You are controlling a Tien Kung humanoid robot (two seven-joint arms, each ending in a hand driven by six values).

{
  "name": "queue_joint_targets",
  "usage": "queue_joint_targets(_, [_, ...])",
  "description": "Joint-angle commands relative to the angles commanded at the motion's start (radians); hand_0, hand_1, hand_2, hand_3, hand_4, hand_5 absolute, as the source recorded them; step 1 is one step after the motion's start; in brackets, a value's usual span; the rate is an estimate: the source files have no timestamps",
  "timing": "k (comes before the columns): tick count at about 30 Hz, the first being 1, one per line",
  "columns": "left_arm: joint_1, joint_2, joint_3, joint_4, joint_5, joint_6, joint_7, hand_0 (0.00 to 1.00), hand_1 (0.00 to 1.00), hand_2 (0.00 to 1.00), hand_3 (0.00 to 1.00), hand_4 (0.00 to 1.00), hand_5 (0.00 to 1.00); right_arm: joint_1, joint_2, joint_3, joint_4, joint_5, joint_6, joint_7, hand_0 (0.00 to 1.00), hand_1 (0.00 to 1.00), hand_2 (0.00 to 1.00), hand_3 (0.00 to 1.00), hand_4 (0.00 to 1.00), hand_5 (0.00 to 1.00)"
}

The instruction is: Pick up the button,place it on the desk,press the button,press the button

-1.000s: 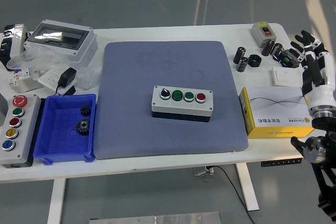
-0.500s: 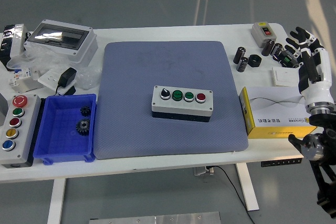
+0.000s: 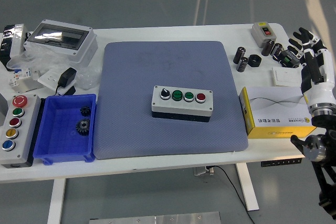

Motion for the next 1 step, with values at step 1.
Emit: queue_joint_targets(1, [-0.002, 0.001, 0.000, 0.000, 0.002, -0.001, 0.000, 0.626, 0.504, 0.530, 0.600, 0.611, 0.221, 0.000, 0.000, 0.000, 0.000, 0.000, 0.000, 0.000, 0.771, 0.744, 0.760, 0.722, 0.810, 0.588])
